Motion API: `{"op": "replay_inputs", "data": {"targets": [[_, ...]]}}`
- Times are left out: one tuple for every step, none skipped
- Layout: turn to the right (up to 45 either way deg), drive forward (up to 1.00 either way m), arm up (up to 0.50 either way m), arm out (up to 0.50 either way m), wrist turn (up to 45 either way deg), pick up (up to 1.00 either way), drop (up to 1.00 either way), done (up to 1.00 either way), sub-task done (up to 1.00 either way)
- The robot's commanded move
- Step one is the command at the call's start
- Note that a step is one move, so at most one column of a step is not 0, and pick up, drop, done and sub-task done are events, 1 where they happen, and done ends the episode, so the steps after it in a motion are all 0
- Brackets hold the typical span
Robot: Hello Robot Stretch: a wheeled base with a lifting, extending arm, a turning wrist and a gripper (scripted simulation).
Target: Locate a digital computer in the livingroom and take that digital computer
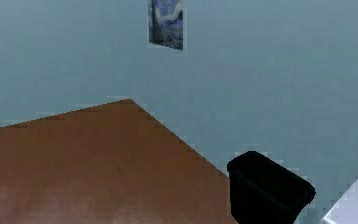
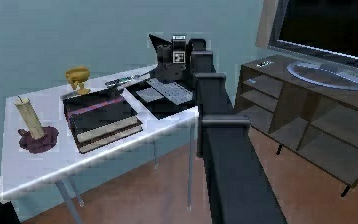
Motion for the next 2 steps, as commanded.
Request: {"op": "replay_inputs", "data": {"targets": [[0.0,0.0,0.0,0.0,27.0,0.0,0.0,0.0,0.0],[0.0,0.0,-0.16,0.0,0.0,0.0,0.0,0.0,0.0]]}}
